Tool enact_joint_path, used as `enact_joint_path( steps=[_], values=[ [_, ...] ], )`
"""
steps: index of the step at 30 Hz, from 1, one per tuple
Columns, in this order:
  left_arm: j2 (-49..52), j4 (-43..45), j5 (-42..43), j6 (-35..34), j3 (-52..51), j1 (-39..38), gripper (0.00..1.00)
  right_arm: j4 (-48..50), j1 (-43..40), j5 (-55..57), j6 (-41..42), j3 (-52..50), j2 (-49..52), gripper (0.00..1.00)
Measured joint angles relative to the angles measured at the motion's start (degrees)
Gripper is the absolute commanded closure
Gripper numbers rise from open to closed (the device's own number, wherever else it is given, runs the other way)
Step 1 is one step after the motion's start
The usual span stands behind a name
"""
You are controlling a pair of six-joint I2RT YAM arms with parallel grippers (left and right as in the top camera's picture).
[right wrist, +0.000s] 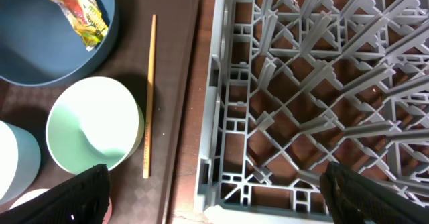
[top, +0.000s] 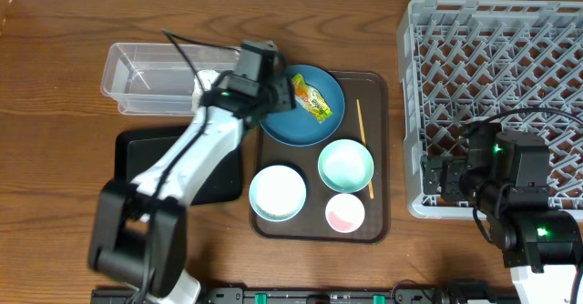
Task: Sort waste into correct bins and load items into the dishwasher rack
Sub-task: 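Grasp the yellow snack wrapper on the blue plate with the left gripper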
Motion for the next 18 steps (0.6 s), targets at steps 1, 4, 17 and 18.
enact_joint_path(
  steps=[1,4,17,18],
  values=[
    [1.51,0.33,0.02,-1.97,0.0,-0.59,0.43,-0.02,0.0,0.0,0.0,0.0,0.0,0.01],
    [5.2,1.62,0.07,-6.38,0.0,-2.27,0.42,-0.09,0.0,0.0,0.0,0.02,0.0,0.01],
    [9.64,6.23,1.03,-16.22,0.0,-6.43,0.41,-0.5,0.0,0.0,0.0,0.0,0.0,0.01],
    [9.75,6.34,1.09,-17.66,0.0,-6.45,0.42,-0.52,0.0,0.0,0.0,0.0,0.0,0.01]
  ],
)
